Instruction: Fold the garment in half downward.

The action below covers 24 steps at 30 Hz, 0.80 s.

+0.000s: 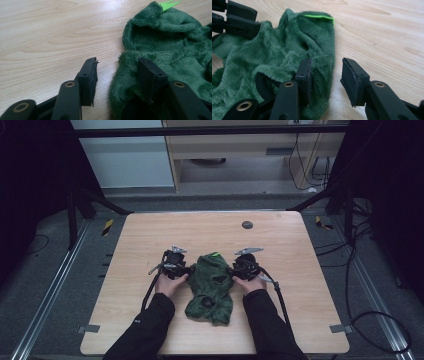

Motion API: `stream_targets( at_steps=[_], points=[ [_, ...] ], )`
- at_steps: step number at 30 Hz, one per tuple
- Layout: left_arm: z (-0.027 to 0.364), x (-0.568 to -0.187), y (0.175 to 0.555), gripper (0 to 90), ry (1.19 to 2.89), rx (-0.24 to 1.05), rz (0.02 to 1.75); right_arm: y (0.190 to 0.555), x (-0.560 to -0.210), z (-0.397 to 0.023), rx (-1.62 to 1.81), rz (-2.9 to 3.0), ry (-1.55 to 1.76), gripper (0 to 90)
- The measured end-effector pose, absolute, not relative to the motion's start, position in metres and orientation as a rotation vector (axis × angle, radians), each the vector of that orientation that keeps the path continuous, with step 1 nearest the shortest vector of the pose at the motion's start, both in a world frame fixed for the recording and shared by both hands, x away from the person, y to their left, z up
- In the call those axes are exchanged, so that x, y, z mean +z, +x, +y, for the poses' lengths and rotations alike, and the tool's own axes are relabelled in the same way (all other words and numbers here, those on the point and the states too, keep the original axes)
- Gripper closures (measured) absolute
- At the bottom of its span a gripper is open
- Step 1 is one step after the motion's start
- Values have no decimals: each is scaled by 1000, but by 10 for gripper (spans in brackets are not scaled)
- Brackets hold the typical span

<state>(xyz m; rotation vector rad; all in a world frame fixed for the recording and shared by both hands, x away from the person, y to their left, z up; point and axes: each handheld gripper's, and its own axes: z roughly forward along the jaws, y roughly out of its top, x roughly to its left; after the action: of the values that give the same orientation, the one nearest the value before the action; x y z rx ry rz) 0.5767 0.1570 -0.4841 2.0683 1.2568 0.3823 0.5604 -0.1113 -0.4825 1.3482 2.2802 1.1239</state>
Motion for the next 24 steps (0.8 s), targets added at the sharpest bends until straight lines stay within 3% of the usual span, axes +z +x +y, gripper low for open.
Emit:
stream_targets(
  at_steps=[10,15,18,24],
  points=[
    [157,-491,576,638,2064,333,1258,563,-491,-107,1085,2318,1363,665],
    [154,-492,573,720,2072,353,1244,562,-492,-105,1072,2328,1364,731],
    [150,-492,571,814,2077,359,1244,562,-494,-102,1056,2333,1351,797],
    [149,-491,570,880,2081,355,1238,561,-493,-102,1074,2322,1359,849]
  ],
)
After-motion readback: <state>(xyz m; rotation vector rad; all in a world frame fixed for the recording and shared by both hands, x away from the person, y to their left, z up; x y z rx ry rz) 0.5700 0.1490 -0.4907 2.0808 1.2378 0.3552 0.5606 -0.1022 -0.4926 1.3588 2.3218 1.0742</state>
